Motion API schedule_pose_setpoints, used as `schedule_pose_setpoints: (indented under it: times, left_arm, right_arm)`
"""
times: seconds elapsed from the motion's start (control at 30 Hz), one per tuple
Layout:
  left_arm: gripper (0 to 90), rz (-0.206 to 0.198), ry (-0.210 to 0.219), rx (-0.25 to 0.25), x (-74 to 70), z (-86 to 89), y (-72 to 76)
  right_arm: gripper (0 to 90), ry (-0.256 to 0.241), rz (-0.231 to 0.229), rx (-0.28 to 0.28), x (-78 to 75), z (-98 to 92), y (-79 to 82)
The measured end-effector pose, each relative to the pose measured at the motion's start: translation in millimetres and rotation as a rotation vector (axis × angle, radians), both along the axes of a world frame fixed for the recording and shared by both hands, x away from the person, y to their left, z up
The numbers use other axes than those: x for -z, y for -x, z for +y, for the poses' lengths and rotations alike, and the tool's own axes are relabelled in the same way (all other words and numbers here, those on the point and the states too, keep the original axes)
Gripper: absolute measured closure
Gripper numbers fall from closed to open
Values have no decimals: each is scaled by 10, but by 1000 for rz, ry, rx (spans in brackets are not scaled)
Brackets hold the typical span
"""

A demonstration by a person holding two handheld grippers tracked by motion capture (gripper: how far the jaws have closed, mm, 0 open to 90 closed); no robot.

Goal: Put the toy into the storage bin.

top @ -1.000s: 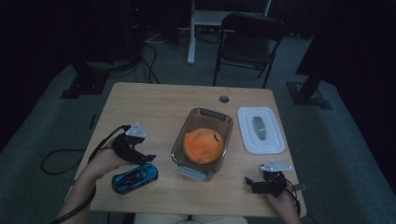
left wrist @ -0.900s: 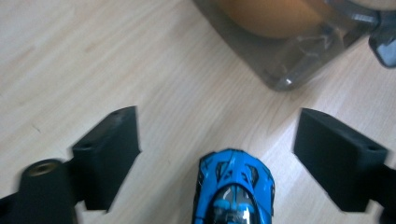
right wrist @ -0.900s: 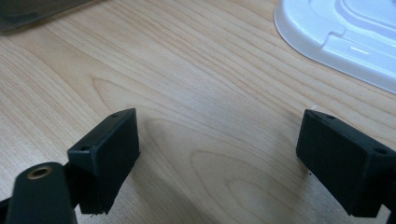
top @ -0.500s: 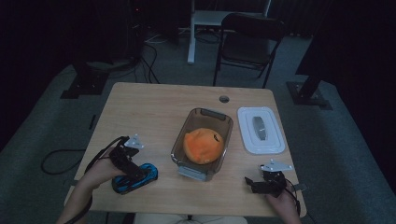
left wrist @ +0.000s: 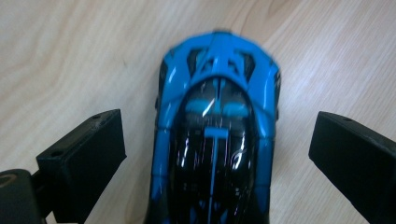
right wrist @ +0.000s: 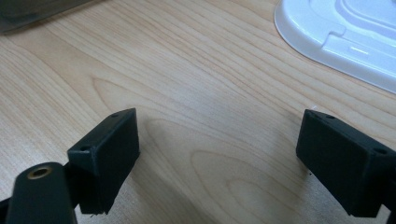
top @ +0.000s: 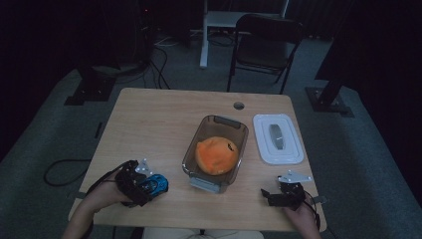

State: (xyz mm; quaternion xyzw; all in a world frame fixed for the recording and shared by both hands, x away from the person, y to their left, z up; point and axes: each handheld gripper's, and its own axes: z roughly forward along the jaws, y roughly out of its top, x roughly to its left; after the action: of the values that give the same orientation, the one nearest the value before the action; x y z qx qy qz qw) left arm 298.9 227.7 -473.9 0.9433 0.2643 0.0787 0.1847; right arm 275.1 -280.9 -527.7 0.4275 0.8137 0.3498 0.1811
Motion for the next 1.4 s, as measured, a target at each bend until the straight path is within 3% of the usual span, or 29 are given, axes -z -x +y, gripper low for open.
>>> schedule_pose_setpoints:
  times: [0.13, 0.33, 0.47, 0.5, 0.6, 0.7, 1.17, 1.27, 1.4]
  left_arm:
    - [46, 11, -8, -27, 65, 25, -22]
    - [51, -2, -29, -23, 138, 28, -36]
    - [126, 6, -49, -17, 193, 11, -29]
    - [139, 15, -34, -11, 197, 10, -23]
    - [164, 17, -34, -13, 190, 6, -32]
    - [252, 43, -12, -11, 185, 3, -43]
    - [265, 63, -22, -46, 151, -64, -122]
    - [282, 69, 0, -60, 119, -50, -141]
    - [284, 78, -18, -62, 120, -46, -165]
  right_arm:
    - [128, 0, 0, 0, 0, 0, 0]
    - [128, 0, 0, 0, 0, 0, 0]
    - [128, 0, 0, 0, 0, 0, 0]
    - [128, 0, 0, 0, 0, 0, 0]
    - [128, 0, 0, 1, 0, 0, 0]
    - [128, 0, 0, 1, 0, 0, 0]
    - [126, 1, 0, 9, 0, 9, -13]
    - [126, 0, 1, 25, -1, 22, -21]
    - [124, 0, 1, 42, -1, 44, -30]
